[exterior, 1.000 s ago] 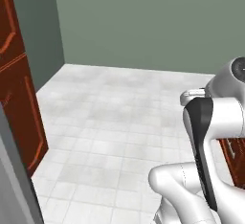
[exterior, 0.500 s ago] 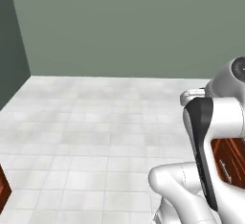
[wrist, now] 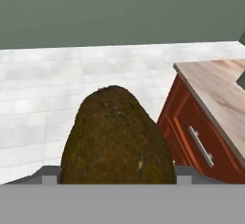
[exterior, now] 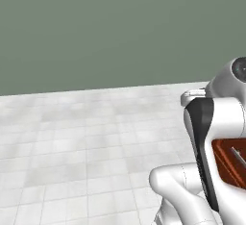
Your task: Gather the sweet potato and avocado from the fridge and place them on a tray on the dining counter. Then gather the steak and fish from the fridge and place them on the other tray.
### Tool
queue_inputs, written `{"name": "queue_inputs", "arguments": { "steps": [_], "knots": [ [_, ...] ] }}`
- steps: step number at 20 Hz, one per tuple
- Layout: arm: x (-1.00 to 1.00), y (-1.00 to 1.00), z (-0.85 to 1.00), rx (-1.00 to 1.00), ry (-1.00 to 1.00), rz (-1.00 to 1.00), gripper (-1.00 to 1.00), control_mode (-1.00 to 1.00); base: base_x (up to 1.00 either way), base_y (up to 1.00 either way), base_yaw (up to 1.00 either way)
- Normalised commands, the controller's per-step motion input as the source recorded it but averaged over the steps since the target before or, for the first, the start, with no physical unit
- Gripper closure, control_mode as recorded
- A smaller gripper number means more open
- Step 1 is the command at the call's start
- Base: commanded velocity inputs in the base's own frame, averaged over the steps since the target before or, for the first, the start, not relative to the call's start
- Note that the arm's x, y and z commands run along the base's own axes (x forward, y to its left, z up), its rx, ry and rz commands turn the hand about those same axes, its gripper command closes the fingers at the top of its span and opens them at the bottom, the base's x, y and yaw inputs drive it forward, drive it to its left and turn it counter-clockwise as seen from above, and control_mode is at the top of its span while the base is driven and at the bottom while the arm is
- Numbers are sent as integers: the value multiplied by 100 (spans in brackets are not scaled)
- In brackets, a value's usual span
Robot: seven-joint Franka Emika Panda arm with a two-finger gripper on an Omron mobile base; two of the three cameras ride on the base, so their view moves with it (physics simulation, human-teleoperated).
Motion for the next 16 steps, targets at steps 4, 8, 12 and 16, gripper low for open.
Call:
{"name": "queue_inputs", "arguments": {
  "steps": [4,8,12,16],
  "knots": [
    [0,0,0,0,0,0,100,100,100,18,-42],
    [0,0,0,0,0,0,100,100,88,29,-48],
    [0,0,0,0,0,0,100,100,75,34,-52],
    [0,0,0,0,0,0,100,100,63,45,-56]
  ]
}}
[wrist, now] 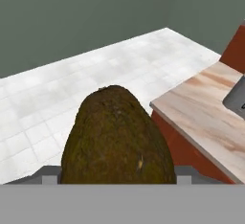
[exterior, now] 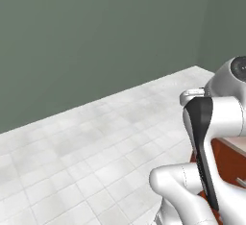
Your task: Gather the sweet potato and avocado from the fridge and place them on a tray on the dining counter. Then gather the steak and fish from the fridge and place them on the other tray.
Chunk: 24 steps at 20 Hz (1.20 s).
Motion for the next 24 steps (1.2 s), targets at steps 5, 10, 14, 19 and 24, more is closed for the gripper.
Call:
{"name": "queue_inputs", "arguments": {
  "steps": [5,10,14,19,24],
  "knots": [
    [0,0,0,0,0,0,100,100,58,44,-57],
    [0,0,0,0,0,0,100,100,60,44,-57],
    [0,0,0,0,0,0,100,100,77,55,-51],
    [0,0,0,0,0,0,100,100,92,62,-45],
    [0,0,0,0,0,0,100,100,98,64,-43]
  ]
}}
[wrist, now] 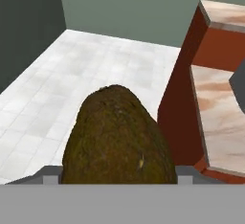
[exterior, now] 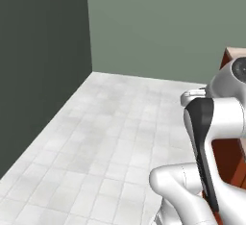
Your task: Gather the sweet potato and avocado from the fridge and place them on a tray on the dining counter. Then gather the steak and fish from the fridge and place them on the other tray.
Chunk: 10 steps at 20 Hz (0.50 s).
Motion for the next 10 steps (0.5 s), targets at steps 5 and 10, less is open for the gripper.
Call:
{"name": "queue_inputs", "arguments": {
  "steps": [5,10],
  "knots": [
    [0,0,0,0,0,0,100,100,92,62,-46],
    [0,0,0,0,0,0,100,100,88,61,-47]
  ]
}}
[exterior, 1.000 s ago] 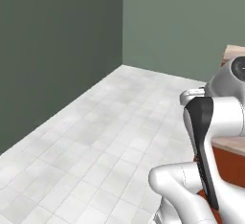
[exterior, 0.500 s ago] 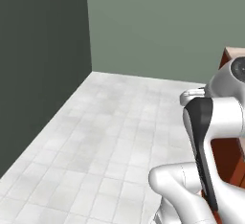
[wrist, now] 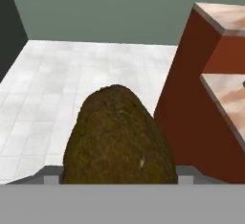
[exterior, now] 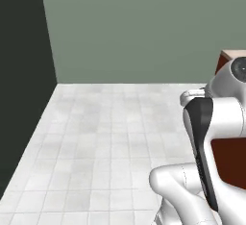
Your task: Gather the sweet potato and avocado from the fridge and place them on a tray on the dining counter. Then gather the steak and fish from the fridge and place them on the other tray.
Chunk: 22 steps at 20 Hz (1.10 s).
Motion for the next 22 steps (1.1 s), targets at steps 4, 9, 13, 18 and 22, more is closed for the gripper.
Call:
{"name": "queue_inputs", "arguments": {
  "steps": [4,9,13,18,22],
  "knots": [
    [0,0,0,0,0,0,100,100,87,56,-48],
    [0,0,0,0,0,0,100,100,79,52,-50],
    [0,0,0,0,0,0,100,100,82,49,-50],
    [0,0,0,0,0,0,100,100,81,48,-50],
    [0,0,0,0,0,0,100,100,81,47,-49]
  ]
}}
